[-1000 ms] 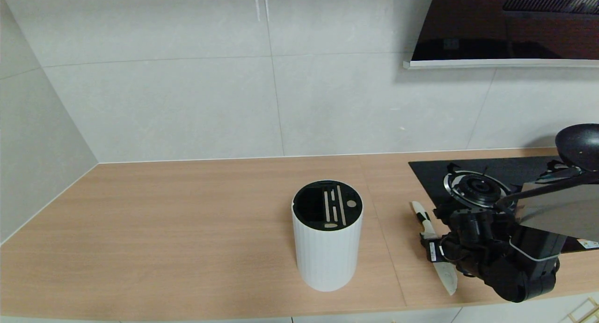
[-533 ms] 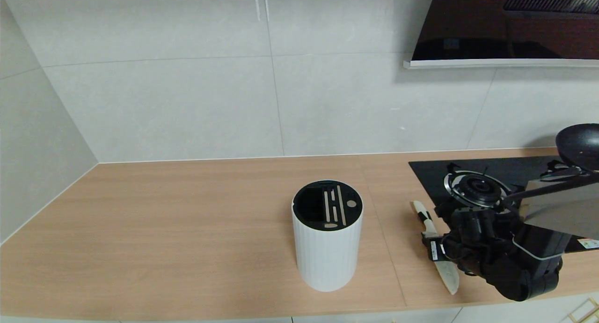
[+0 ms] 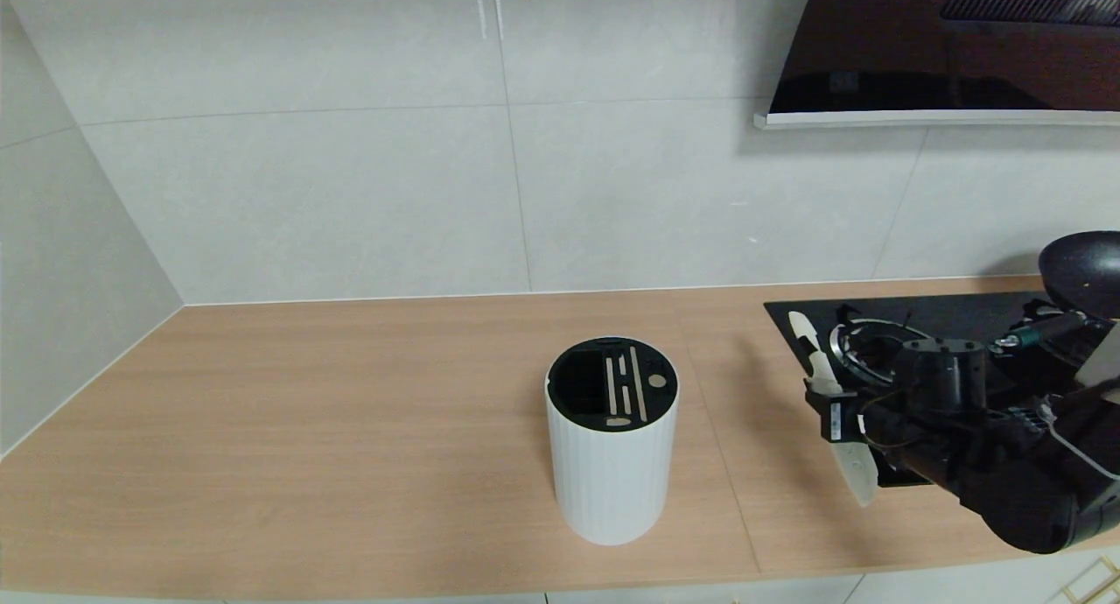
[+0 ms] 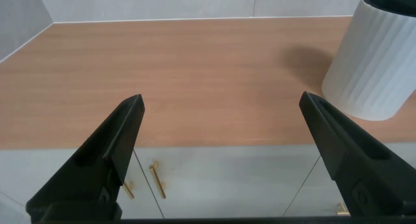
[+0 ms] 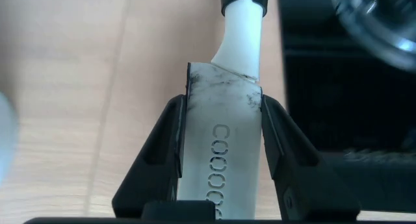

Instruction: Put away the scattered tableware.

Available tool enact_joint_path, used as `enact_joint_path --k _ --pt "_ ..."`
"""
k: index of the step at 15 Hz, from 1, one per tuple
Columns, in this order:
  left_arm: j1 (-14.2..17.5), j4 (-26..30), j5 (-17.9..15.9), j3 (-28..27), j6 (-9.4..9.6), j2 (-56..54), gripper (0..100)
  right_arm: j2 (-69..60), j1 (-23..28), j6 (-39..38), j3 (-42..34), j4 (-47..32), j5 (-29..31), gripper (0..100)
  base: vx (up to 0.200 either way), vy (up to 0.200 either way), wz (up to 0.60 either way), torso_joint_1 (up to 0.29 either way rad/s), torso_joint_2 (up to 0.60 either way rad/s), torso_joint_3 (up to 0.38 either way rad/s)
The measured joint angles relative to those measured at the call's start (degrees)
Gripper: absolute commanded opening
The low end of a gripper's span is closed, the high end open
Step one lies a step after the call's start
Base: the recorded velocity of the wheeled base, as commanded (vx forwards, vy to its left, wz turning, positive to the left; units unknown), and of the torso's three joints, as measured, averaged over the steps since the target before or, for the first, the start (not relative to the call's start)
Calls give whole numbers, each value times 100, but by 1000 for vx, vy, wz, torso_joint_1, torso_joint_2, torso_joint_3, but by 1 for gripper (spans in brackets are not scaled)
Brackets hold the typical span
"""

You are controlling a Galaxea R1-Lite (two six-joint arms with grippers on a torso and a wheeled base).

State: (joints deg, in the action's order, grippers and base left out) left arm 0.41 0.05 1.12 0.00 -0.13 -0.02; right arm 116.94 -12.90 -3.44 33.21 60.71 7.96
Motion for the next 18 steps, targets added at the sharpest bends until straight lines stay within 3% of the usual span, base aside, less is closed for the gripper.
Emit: enact_joint_path --k 5,6,7,8,9,11,13,16,17,18 --pt "0 -7 7 0 -41 0 100 -380 -44 0 -16 -4 71 0 0 0 0 0 0 0" --pt "0 -95 10 -38 -145 0 100 -474 -46 2 -24 -6 73 0 0 0 0 0 0 0" --pt "0 -308 -17 -217 -402 0 100 -597 -46 5 -27 -22 79 0 0 0 0 0 0 0" --pt "0 -417 -161 -484 -667 2 100 -746 -49 11 -27 -132 82 0 0 0 0 0 0 0" --pt "-12 -432 -502 -837 -794 29 100 -909 -68 11 6 -325 82 0 0 0 0 0 0 0" --pt "-57 -183 -1256 -1573 -755 349 100 -1223 -143 11 317 -800 82 0 0 0 0 0 0 0" --pt "-77 -12 -1752 -2311 -618 1068 100 -1421 -160 11 880 -1363 79 0 0 0 0 0 0 0" --pt "-105 85 -2216 -3613 -539 2609 100 -1731 -226 0 1816 -2300 82 0 0 0 0 0 0 0" --pt "-162 96 -2328 -4042 -646 3211 100 -1879 -322 -33 2046 -2434 112 0 0 0 0 0 0 0" --pt "-306 66 -2414 -4350 -922 3714 100 -2011 -413 -74 2076 -2494 161 0 0 0 0 0 0 0"
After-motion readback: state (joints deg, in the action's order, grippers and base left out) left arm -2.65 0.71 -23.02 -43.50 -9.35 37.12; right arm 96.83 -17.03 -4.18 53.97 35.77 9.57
